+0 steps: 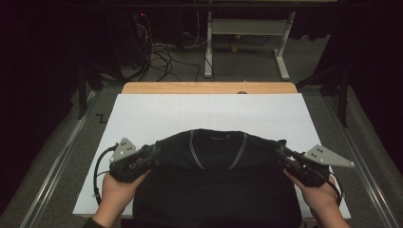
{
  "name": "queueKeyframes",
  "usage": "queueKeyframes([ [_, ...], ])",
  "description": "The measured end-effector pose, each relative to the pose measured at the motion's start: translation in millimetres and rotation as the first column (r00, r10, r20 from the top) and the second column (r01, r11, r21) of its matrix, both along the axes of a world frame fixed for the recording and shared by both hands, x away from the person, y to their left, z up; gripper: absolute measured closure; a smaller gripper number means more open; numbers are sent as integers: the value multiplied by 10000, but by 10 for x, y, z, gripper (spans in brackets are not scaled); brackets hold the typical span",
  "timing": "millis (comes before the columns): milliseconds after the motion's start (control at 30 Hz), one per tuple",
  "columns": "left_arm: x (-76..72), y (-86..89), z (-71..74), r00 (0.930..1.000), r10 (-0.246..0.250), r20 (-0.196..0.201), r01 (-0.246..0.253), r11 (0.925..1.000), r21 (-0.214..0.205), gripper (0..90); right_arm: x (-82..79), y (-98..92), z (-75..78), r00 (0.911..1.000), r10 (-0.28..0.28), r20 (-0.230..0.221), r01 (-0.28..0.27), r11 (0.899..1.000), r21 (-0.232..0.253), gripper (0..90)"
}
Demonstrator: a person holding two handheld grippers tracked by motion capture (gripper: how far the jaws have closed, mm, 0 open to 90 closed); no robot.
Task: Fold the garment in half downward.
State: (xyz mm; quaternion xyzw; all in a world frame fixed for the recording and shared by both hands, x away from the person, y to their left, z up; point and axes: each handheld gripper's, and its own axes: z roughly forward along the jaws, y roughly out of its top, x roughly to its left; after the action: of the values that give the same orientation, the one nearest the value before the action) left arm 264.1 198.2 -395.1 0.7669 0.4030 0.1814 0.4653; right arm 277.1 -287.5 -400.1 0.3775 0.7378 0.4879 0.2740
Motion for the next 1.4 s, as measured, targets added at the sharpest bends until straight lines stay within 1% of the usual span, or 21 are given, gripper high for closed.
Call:
queueKeyframes([
  [100, -161, 18, -121, 9998, -31, -179, 27, 9998, -172, 708, -167, 0, -92, 9998, 161, -73, -161, 9999, 40, 786],
  [200, -294, 46, -193, 9990, -167, -411, 166, 9999, -36, 708, -348, -25, -184, 9982, 328, -493, -308, 9987, 408, 786],
  [367, -453, 118, -302, 9950, -323, -950, 327, 9995, 24, 705, -475, -56, -236, 9965, 373, -750, -341, 9985, 434, 784],
  [500, -551, 136, -462, 9861, -671, -1517, 714, 9972, 232, 704, -552, -95, -330, 9872, 499, -1516, -428, 9978, 499, 781],
  [533, -559, 146, -500, 9831, -717, -1686, 775, 9966, 282, 705, -568, -102, -359, 9847, 519, -1661, -452, 9980, 439, 781],
  [567, -556, 162, -537, 9782, -794, -1921, 855, 9961, 238, 704, -591, -108, -428, 9781, 524, -2012, -481, 9985, 258, 778],
  [600, -546, 175, -576, 9742, -819, -2103, 883, 9959, 216, 704, -591, -108, -428, 9781, 524, -2012, -481, 9985, 258, 778],
  [633, -530, 182, -611, 9699, -841, -2286, 928, 9953, 277, 702, -592, -106, -471, 9748, 508, -2171, -482, 9987, 171, 778],
  [667, -510, 184, -644, 9671, -824, -2406, 939, 9949, 368, 699, -585, -102, -513, 9685, 478, -2445, -467, 9989, 102, 778],
  [733, -460, 177, -702, 9679, -662, -2426, 842, 9944, 644, 698, -545, -90, -586, 9569, 387, -2877, -437, 9990, -111, 774],
  [767, -422, 176, -725, 9661, -590, -2512, 785, 9946, 681, 691, -523, -84, -613, 9532, 323, -3005, -403, 9990, -205, 772],
  [833, -354, 179, -759, 9636, -390, -2645, 563, 9967, 579, 665, -475, -71, -650, 9475, 226, -3188, -352, 9988, -339, 764],
  [900, -288, 188, -776, 9604, -298, -2771, 411, 9985, 353, 641, -408, -41, -678, 9460, 96, -3239, -294, 9980, -562, 752],
  [967, -239, 178, -788, 9636, -193, -2667, 304, 9988, 375, 630, -390, -26, -683, 9454, 24, -3260, -254, 9975, -663, 750],
  [1033, -206, 168, -793, 9641, -77, -2656, 193, 9990, 413, 587, -363, -3, -685, 9464, -37, -3230, -232, 9966, -795, 734],
  [1133, -190, 163, -795, 9689, -49, -2474, 143, 9992, 362, 493, -336, -5, -673, 9477, 11, -3193, -228, 9977, -640, 655],
  [1167, -187, 169, -786, 9697, -110, -2440, 166, 9996, 207, 471, -331, -19, -659, 9511, 68, -3088, -235, 9985, -504, 624],
  [1267, -171, 195, -730, 9799, -4, -1995, -31, 9998, -171, 431, -295, -71, -584, 9586, -5, -2849, -13, 10000, -59, 574],
  [1300, -146, 216, -694, 9845, 214, -1742, -270, 9992, -299, 426, -250, -94, -530, 9661, -290, -2564, 309, 9995, 31, 543],
  [1333, -146, 216, -694, 9845, 214, -1742, -270, 9992, -299, 403, -250, -94, -530, 9661, -290, -2564, 309, 9995, 31, 543],
  [1400, -94, 258, -653, 9865, 503, -1561, -578, 9974, -440, 386, -177, -119, -492, 9688, -507, -2427, 545, 9985, 90, 519],
])
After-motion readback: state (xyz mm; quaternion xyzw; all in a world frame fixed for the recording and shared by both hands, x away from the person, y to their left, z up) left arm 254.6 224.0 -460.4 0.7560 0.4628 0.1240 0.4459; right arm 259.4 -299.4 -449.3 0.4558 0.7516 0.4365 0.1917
